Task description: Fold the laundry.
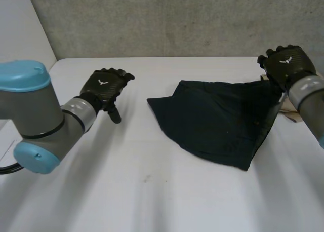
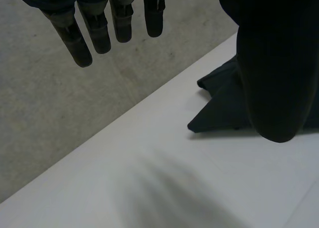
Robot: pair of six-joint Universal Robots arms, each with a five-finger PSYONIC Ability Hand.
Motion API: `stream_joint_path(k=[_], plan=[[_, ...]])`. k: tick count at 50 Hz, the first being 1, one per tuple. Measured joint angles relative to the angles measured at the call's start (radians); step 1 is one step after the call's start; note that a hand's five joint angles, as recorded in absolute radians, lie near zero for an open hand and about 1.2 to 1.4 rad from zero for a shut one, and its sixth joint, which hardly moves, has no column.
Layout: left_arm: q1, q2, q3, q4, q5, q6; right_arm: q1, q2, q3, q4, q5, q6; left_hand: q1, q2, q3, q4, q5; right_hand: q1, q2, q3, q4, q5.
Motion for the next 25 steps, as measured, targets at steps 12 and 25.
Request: stream_joint_path(k=[12,25], plan=[[-0.039,-0.028,-0.015,-0.005,-0.006,-0.004,0.021,-0.246,0.338,0.040,-0.104,0.038,0.000,0.000,0.000,0.000,0.000,0.000,0.000,0.000,0.000,0.000],[-0.042,-0.023,-0.041,-0.007,-0.005,-0.012,0.032,0.011,0.392,-0.042,-0.176,0.251,0.000,0.000,0.000,0.000,0.000,0.091,0.111,0.131,0.105,0.096]])
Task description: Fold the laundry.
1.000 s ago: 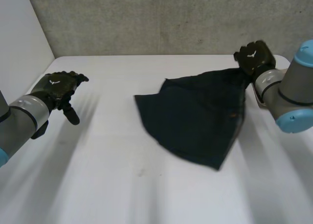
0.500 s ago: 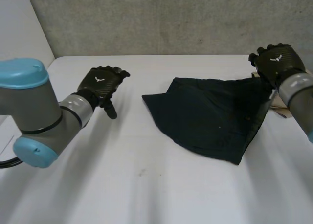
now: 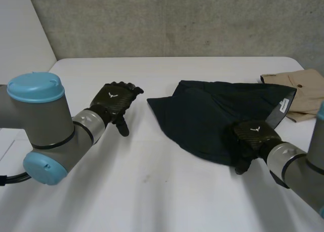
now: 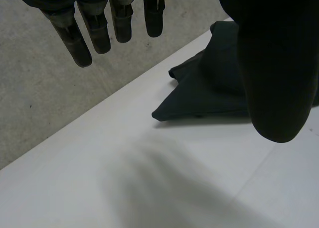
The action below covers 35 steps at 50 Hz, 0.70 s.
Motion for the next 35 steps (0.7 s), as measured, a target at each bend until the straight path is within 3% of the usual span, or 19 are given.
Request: stream_joint_path(k=[15,17,18,20,25,35], plan=[[0.002,0.001,-0.012,0.001,0.001,0.000,0.001,0.142,-0.034,-0.138,0.030,-0.002,0.000,0.000,0.000,0.000,0.000,0.233,0.273,0.262,0.263,0.242],[0.003,0.001,-0.012,0.001,0.001,0.000,0.001,0.149,-0.038,-0.140,0.032,-0.003,0.000,0.000,0.000,0.000,0.000,0.330,0.399,0.374,0.376,0.347],[0.003,0.002,-0.013,0.001,0.001,0.001,-0.001,0.156,-0.044,-0.144,0.035,-0.003,0.000,0.000,0.000,0.000,0.000,0.617,0.773,0.729,0.753,0.711],[0.003,0.002,-0.013,0.001,0.001,0.001,-0.003,0.155,-0.047,-0.147,0.037,-0.004,0.000,0.000,0.000,0.000,0.000,0.678,0.834,0.798,0.832,0.782],[0.004,0.004,-0.013,0.002,0.001,0.000,-0.003,0.112,-0.053,-0.150,0.038,-0.012,0.000,0.000,0.000,0.000,0.000,0.689,0.840,0.821,0.852,0.803],[0.002,-0.010,0.006,0.013,-0.006,-0.017,0.065,-0.135,-0.114,-0.060,0.032,-0.088,0.000,0.000,0.000,0.000,0.000,0.689,0.840,0.834,0.852,0.818]])
